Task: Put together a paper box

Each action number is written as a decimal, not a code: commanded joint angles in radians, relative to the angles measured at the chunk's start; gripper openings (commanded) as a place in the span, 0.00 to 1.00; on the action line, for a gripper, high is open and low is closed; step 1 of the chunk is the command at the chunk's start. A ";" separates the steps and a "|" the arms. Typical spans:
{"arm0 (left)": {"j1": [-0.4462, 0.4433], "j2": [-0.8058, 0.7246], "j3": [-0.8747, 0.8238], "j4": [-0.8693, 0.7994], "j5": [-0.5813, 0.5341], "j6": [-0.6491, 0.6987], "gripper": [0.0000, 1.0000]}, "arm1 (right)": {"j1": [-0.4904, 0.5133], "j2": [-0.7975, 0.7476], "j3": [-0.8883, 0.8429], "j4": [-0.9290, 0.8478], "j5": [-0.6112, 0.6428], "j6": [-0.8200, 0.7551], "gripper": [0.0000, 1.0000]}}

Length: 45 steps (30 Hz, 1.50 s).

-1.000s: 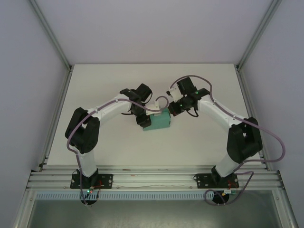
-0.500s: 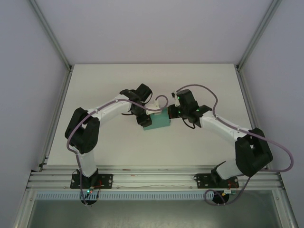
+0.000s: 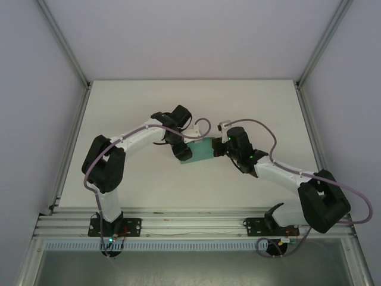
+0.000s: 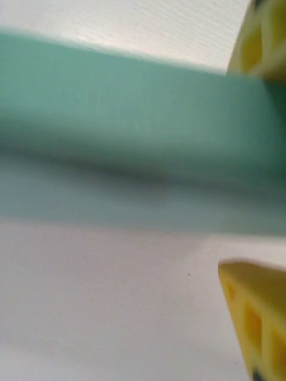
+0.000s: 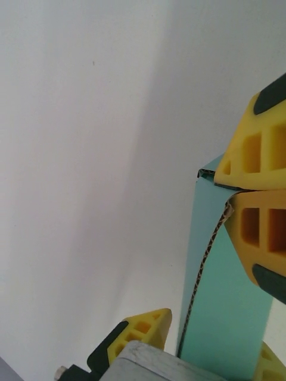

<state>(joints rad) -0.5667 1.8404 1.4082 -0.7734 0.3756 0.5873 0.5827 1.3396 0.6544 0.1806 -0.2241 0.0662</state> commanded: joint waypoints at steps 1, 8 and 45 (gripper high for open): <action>-0.007 -0.028 0.033 0.037 -0.027 -0.054 0.80 | 0.052 0.073 -0.046 -0.168 -0.020 -0.025 0.00; -0.007 -0.117 0.018 0.045 -0.132 -0.178 1.00 | 0.115 0.107 -0.016 -0.228 0.102 -0.024 0.00; 0.008 -0.343 -0.249 0.153 -0.315 -0.489 0.10 | 0.235 0.165 0.227 -0.570 0.309 0.136 0.00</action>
<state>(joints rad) -0.5671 1.4914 1.1213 -0.6144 0.0532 0.0891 0.8089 1.4563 0.9112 -0.1837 0.1234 0.2096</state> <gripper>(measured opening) 0.208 0.050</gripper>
